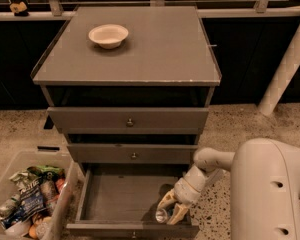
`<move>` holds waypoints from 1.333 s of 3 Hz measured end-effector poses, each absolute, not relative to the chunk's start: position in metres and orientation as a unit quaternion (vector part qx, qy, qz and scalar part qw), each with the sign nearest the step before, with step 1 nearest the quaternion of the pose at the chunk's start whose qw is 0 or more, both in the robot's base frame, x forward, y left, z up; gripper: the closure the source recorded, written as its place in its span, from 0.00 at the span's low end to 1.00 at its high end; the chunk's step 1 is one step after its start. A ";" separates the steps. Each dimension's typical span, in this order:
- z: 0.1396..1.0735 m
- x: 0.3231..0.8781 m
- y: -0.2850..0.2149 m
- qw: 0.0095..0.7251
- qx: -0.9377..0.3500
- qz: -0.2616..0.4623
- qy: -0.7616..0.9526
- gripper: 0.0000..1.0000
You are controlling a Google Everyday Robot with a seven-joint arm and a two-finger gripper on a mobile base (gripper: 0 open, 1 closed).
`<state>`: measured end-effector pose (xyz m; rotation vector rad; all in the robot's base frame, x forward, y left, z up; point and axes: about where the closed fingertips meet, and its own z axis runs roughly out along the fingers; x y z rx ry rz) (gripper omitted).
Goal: Place redbull can into bottom drawer
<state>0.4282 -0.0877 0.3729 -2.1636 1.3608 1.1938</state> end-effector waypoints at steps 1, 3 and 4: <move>0.345 0.426 -0.091 0.156 -0.744 0.430 0.487 1.00; 0.321 0.412 -0.100 0.202 -0.729 0.359 0.547 1.00; 0.309 0.424 -0.100 0.213 -0.728 0.328 0.563 1.00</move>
Offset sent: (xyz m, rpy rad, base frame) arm 0.0356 -0.0319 -0.1057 -0.1686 -0.2563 -0.3887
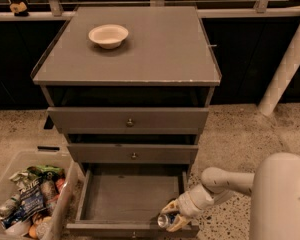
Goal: Place redbull can into bottom drawer
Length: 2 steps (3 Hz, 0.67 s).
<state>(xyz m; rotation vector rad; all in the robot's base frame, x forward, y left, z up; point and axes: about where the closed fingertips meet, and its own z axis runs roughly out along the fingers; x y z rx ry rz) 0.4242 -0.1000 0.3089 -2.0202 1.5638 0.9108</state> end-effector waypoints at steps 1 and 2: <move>0.280 0.432 -0.097 0.171 -0.727 0.360 0.559 1.00; 0.244 0.440 -0.086 0.095 -0.737 0.409 0.530 1.00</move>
Offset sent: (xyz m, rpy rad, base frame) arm 0.0888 0.0223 -0.0913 -0.1145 0.3289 0.3213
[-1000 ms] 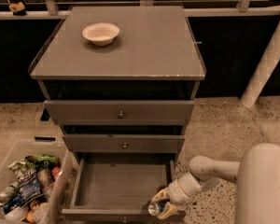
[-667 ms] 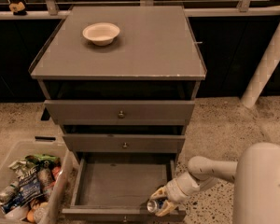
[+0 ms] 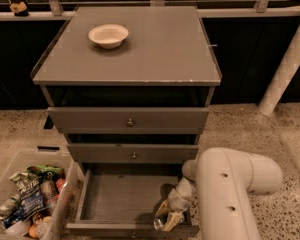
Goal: Place redbull can into bottom drawer
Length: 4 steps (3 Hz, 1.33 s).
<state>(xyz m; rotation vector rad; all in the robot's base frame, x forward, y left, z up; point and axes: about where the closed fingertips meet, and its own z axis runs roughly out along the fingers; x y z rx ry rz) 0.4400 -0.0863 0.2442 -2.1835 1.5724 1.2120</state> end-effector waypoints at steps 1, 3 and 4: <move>0.253 0.459 -0.080 0.091 -0.756 0.415 0.498 1.00; 0.254 0.460 -0.079 0.099 -0.762 0.396 0.503 1.00; 0.272 0.462 -0.081 0.130 -0.782 0.348 0.501 1.00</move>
Offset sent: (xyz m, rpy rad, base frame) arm 0.0121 0.0037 -0.0016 0.0059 0.0142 0.0757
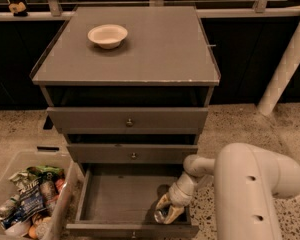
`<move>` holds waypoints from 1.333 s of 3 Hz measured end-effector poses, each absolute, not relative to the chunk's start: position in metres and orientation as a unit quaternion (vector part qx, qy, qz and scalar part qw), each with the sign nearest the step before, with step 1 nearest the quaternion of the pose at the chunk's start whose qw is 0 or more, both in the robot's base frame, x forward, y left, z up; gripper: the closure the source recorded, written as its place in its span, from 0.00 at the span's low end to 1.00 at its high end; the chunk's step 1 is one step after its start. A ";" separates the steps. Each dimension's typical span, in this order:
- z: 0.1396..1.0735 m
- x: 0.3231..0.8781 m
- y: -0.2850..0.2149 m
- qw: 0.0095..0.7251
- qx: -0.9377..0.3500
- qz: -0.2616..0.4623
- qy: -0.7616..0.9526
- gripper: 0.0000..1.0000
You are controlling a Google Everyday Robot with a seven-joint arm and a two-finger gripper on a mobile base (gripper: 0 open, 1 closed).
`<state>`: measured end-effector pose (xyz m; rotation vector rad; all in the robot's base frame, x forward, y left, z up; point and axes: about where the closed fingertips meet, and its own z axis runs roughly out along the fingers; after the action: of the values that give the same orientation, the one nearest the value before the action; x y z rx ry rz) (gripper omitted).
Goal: Place redbull can into bottom drawer
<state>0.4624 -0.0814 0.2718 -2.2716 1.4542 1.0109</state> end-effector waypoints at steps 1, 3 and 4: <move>0.273 0.452 -0.077 0.135 -0.789 0.329 0.501 1.00; 0.270 0.451 -0.077 0.133 -0.792 0.320 0.503 1.00; 0.282 0.453 -0.073 0.124 -0.820 0.267 0.491 1.00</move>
Offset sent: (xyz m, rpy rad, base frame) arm -0.0086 0.0037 0.0041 -0.0136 -0.0453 -0.0024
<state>0.4528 -0.0731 0.2818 -2.3908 1.4310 0.7792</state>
